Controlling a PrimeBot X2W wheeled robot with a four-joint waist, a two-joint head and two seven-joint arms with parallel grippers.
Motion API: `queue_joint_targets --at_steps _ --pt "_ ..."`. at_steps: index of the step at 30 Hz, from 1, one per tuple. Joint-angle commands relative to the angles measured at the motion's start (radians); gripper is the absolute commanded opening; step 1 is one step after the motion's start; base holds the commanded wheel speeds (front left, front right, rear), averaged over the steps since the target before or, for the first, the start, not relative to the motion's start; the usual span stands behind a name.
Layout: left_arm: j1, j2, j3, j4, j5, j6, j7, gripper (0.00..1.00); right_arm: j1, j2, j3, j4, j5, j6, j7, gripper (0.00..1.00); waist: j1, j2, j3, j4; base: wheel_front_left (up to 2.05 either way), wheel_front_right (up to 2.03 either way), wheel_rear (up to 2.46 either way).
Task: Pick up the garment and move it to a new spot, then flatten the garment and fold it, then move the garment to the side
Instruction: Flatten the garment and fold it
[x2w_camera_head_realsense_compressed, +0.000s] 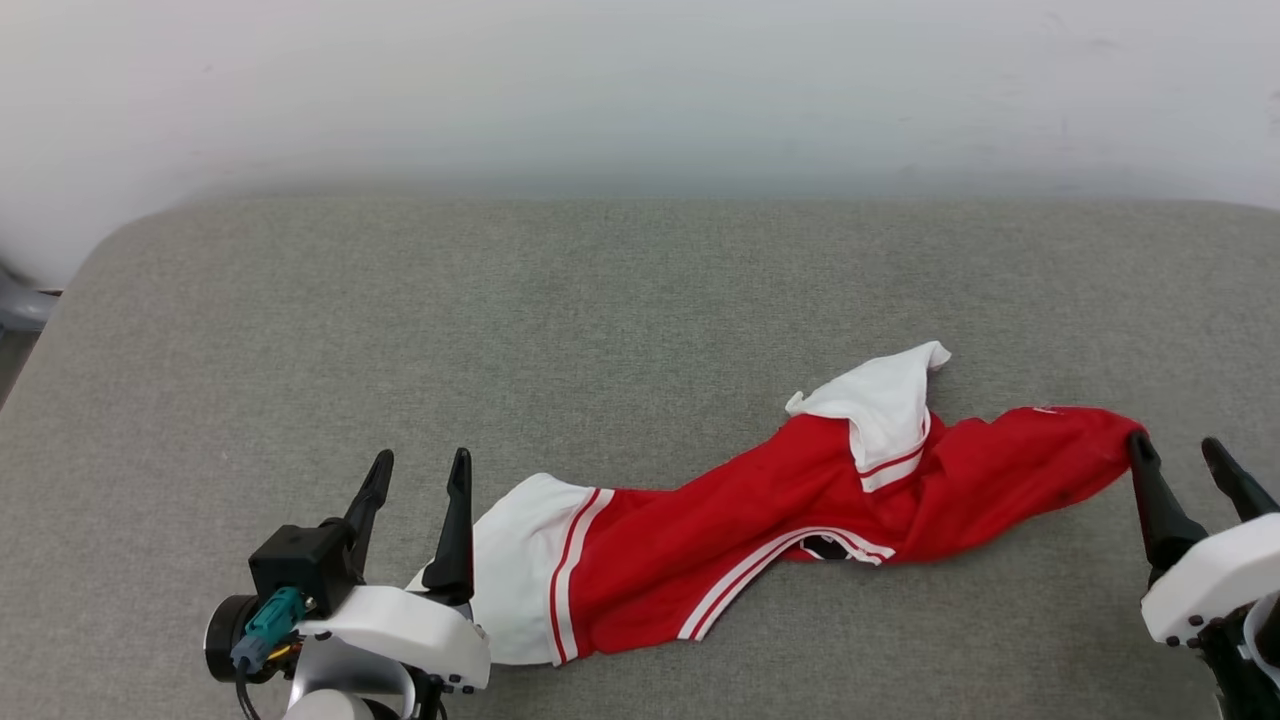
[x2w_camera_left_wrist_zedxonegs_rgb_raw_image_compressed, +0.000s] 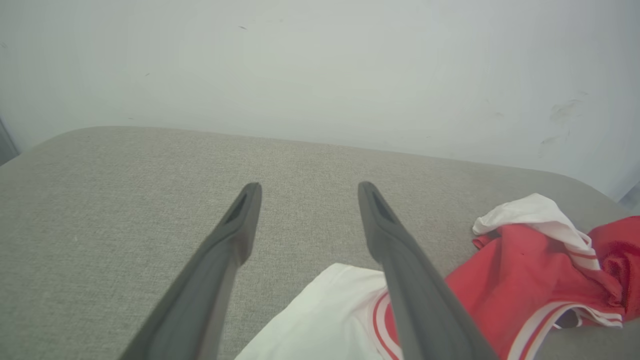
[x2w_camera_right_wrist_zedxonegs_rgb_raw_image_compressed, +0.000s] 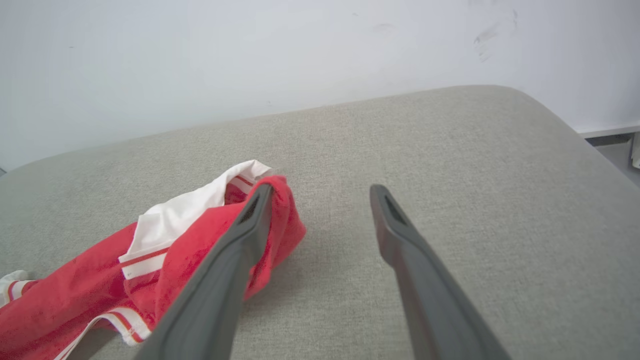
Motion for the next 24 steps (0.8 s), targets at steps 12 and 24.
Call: queue_joint_targets --at_steps 12,24 --pt "-0.038 -0.015 -0.007 0.004 -0.009 -0.008 -0.022 1.0 -0.077 -0.067 0.106 -0.165 0.005 -0.001 0.284 1.0 0.0 0.0 0.051 0.044 0.0 0.0 0.0" --pt "-0.121 -0.048 -0.023 0.034 -0.003 -0.04 -0.05 1.0 -0.294 -0.16 0.173 0.051 0.1 -0.001 0.508 1.0 0.0 0.0 0.164 0.137 0.0 0.0 0.0"
